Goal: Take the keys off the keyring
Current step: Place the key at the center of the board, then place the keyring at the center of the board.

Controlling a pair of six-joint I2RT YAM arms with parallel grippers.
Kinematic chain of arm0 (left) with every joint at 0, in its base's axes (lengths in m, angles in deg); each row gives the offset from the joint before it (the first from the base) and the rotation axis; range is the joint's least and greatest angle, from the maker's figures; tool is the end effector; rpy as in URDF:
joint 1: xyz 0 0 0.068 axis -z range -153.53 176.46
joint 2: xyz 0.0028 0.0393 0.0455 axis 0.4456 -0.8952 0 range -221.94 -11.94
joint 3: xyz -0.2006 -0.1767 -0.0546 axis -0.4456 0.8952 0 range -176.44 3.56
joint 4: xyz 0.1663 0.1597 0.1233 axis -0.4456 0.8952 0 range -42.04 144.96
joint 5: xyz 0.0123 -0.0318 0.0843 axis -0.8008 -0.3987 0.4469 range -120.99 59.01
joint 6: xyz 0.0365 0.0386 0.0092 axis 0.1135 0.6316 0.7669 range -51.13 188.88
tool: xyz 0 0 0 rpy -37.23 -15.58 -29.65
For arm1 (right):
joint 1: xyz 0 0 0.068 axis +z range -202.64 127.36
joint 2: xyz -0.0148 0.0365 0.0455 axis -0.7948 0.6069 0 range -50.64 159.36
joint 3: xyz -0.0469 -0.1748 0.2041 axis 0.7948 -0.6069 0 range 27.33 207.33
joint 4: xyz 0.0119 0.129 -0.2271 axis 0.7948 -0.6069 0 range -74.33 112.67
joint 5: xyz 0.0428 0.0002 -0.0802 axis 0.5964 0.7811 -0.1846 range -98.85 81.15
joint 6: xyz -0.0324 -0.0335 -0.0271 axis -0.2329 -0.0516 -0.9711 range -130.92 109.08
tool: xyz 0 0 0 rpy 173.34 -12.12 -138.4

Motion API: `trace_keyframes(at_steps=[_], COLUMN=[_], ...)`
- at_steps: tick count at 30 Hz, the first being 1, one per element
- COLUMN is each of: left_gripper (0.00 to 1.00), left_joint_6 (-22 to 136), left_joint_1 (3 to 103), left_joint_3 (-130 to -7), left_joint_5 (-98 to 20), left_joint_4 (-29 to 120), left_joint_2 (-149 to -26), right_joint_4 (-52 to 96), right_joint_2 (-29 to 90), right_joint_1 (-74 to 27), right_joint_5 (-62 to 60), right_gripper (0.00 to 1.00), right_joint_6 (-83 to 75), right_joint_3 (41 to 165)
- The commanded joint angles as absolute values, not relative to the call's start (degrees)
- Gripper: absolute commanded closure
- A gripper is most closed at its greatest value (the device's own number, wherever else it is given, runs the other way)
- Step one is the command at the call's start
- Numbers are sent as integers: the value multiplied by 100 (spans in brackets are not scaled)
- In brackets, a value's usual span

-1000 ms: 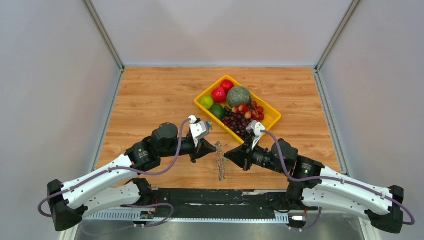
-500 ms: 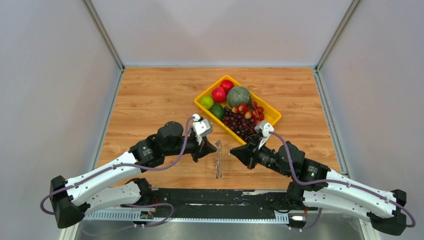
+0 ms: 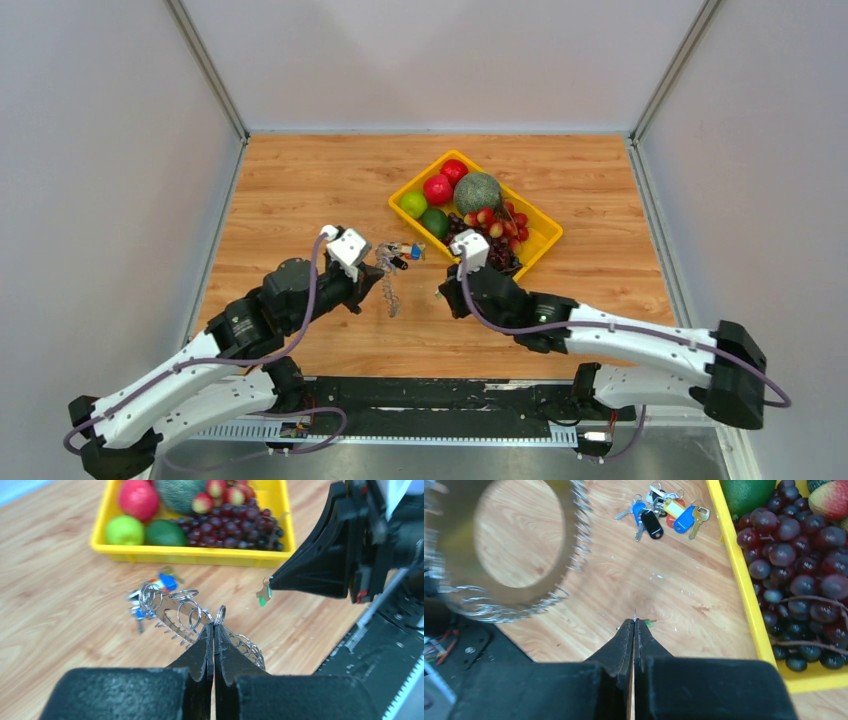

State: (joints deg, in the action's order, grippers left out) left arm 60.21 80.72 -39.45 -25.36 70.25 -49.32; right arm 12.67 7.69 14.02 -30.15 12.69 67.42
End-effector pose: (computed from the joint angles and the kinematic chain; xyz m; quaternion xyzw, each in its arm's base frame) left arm 0.0922 -0.1221 0.3262 0.2834 0.7499 -0.2777 0.5293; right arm 0.1020 0.2036 0.2678 -0.2212 0.8195 0.2456 0.4683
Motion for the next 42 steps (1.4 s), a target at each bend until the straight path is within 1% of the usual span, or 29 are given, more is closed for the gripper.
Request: trace_keyframes(at_steps=[1, 5, 8, 9, 10, 11, 12, 13, 14, 15, 16, 17, 25, 27, 33, 37, 39, 40, 41, 42], left_gripper=[100, 100, 100, 100, 100, 100, 100, 100, 100, 100, 100, 100, 99, 99, 100, 97, 93, 84, 75, 53], left_joint_6=[6188, 6210, 6223, 6227, 6228, 6224, 6226, 6217, 6201, 6177, 6159, 6127, 5804, 5662, 5304, 5127, 5088, 5044, 4986, 4859], left_joint_1=[8048, 8050, 8046, 8049, 8051, 8051, 8049, 8046, 8050, 8047, 8042, 8038, 7944, 7946, 7946, 7935, 7902, 7880, 7827, 7799], left_joint_3=[-4421, -4554, -4538, -4500, -4476, -4416, -4386, -4319, -4289, -4222, -4192, -4130, -3786, -3723, -3862, -4053, -4114, -4143, -4140, -4088], left_joint_5=[-1172, -639, -449, -369, -336, -268, -218, -204, -202, -209, -223, -228, -1089, -1456, -3092, -3631, -3600, -3521, -3151, -2927], left_joint_4=[7901, 8386, 8509, 8508, 8498, 8453, 8380, 8342, 8256, 8209, 8095, 8036, 6968, 6540, 4929, 4314, 4357, 4410, 4552, 4630], left_joint_2=[-4483, -4248, -4146, -4138, -4136, -4146, -4180, -4212, -4271, -4310, -4396, -4512, -5378, -5689, -6681, -7383, -7656, -7742, -7746, -7668], right_joint_4=[1831, 2351, 2636, 2672, 2667, 2611, 2493, 2446, 2428, 2432, 2426, 2419, 2323, 2294, 1851, 1643, 1545, 1495, 1448, 1390], right_joint_2=[1881, 3011, 3739, 3944, 4188, 4293, 4328, 4283, 4183, 4046, 3898, 3742, 1683, 1204, 33, -484, -645, -695, -723, -745], right_joint_1=[1260, 929, 596, 471, 321, 209, 98, 27, -23, -57, -106, -152, -192, -193, -207, -210, -202, -202, -205, -207], right_joint_5=[-3445, -3177, -2881, -2746, -2607, -2668, -2797, -2820, -2815, -2862, -2827, -2816, -3631, -3726, -4076, -4230, -4257, -4252, -4226, -4187], right_gripper=[100, 100, 100, 95, 84, 71, 54, 45, 22, 3, 1, 0, 0, 0, 0, 0, 0, 0, 0, 0], right_joint_6=[913, 664, 561, 569, 658, 879, 1160, 1298, 1398, 1480, 1488, 1452, 1049, 1031, 1083, 1138, 1174, 1191, 1217, 1231], right_joint_3=[7575, 8178, 8675, 8828, 9016, 9150, 9265, 9275, 9221, 9133, 9042, 8944, 7637, 7337, 6699, 6481, 6420, 6409, 6407, 6411])
